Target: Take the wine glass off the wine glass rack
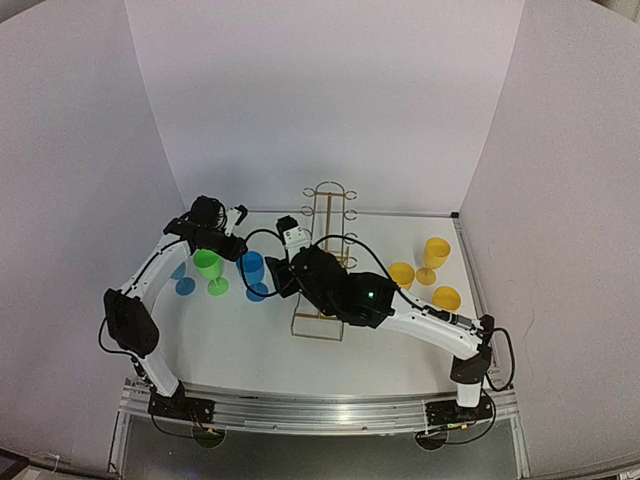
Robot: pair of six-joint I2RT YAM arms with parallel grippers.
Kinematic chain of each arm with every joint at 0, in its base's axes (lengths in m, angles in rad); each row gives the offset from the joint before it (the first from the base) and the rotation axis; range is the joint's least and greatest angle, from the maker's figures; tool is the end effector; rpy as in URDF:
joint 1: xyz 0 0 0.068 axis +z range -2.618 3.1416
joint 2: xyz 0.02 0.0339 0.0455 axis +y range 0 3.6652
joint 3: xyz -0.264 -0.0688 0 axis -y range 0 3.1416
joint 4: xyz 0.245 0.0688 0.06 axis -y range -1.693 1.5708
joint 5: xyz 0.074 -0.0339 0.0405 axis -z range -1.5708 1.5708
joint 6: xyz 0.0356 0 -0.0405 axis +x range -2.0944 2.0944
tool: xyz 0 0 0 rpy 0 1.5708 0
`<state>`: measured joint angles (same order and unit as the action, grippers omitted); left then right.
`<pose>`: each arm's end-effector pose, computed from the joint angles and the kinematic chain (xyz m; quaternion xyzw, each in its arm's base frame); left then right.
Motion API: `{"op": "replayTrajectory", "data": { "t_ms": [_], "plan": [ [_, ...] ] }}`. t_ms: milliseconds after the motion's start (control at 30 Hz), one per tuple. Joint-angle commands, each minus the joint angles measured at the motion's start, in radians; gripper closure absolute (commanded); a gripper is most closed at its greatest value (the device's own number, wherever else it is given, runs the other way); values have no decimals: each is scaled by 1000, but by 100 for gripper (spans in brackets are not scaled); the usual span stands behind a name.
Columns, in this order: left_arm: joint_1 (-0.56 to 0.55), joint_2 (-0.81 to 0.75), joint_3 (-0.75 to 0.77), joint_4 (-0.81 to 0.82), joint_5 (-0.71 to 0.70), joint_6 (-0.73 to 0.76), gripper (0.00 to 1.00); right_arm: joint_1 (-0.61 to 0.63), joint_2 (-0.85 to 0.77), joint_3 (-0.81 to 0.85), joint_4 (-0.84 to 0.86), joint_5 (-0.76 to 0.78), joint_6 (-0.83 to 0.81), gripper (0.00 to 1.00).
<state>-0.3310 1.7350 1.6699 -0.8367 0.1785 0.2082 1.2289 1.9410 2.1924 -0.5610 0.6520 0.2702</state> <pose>0.3565 -0.1292 0.3324 0.2788 0.8990 -0.1041 0.3212 0.1663 0.4029 0.4475 -0.1853 0.7660 0.1912 0.5851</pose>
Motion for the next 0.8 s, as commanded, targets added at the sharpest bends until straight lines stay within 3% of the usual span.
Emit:
{"op": "replayTrajectory", "data": {
  "t_ms": [0, 167, 300, 433, 567, 667, 767],
  "plan": [
    [18, -213, 32, 48, 30, -66, 31, -75, -163, -62, 26, 118, -40, 42],
    [21, -457, -191, 235, -85, -158, 25, -189, -356, -286, 24, 233, -55, 41],
    [50, -638, -404, 384, -254, -232, 22, -304, -568, -530, 20, 312, -59, 41],
    [208, -750, -562, 396, -171, -313, 22, -367, -759, -823, 0, 412, -43, 41],
    [347, -895, -781, 507, -38, -294, 24, -385, -903, -1080, -15, 376, 12, 40],
    [455, -968, -930, 567, 99, -257, 10, -387, -982, -1228, -18, 370, 53, 39],
    [544, -1031, -1045, 630, 121, -225, 1, -388, -1049, -1344, 23, 332, 46, 39]
  ]
}}
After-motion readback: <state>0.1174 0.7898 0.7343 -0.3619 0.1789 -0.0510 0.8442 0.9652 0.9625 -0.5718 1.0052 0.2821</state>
